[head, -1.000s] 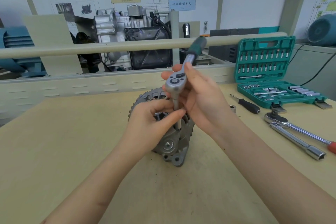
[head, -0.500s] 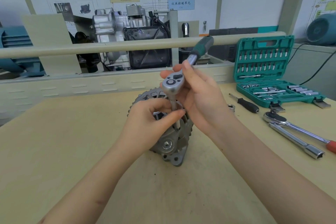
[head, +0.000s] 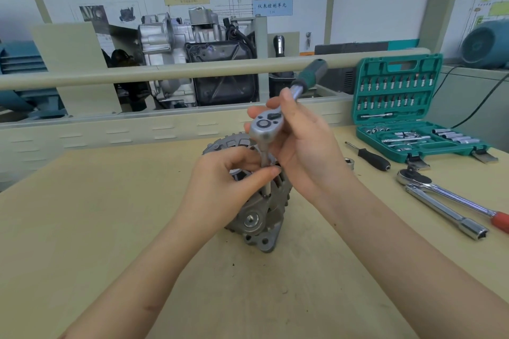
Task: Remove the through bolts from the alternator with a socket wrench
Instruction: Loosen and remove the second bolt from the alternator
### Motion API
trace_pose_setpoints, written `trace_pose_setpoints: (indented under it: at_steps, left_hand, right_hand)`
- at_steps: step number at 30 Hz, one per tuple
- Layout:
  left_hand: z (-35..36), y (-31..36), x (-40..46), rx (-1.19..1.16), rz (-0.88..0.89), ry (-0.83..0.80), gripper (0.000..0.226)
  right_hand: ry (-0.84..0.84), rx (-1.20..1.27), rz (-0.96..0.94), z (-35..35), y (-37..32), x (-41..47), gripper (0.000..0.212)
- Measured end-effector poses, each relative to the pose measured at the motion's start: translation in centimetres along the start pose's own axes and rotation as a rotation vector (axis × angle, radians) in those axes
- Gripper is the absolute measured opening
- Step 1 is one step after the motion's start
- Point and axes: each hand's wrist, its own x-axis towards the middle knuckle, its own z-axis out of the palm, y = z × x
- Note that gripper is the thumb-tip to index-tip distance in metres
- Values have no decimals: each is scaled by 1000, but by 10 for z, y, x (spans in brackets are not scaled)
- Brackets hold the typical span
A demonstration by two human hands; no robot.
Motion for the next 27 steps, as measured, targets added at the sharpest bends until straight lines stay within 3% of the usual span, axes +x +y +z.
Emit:
trace_pose_setpoints:
  at_steps: [4,11,18,24,27]
  left_hand:
    - [2,-1,1,38,-16,94,15]
    - [-1,-2,1,14,14,-30,11]
    - [4,-3,1,50,-19,118,21]
    - [1,-2,0,34,-2,-58,12]
    - [4,-1,-1,39,26,-22,11]
  right_hand:
    - [-25,-1,-72,2,2,-2,19]
    - [51,14,-5,-1,-1,0,22]
    - [-2,29,-71,2,0,-1,14]
    - [78,42,11,0,-4,0,24]
    - [96,57,33,0,-5,1,25]
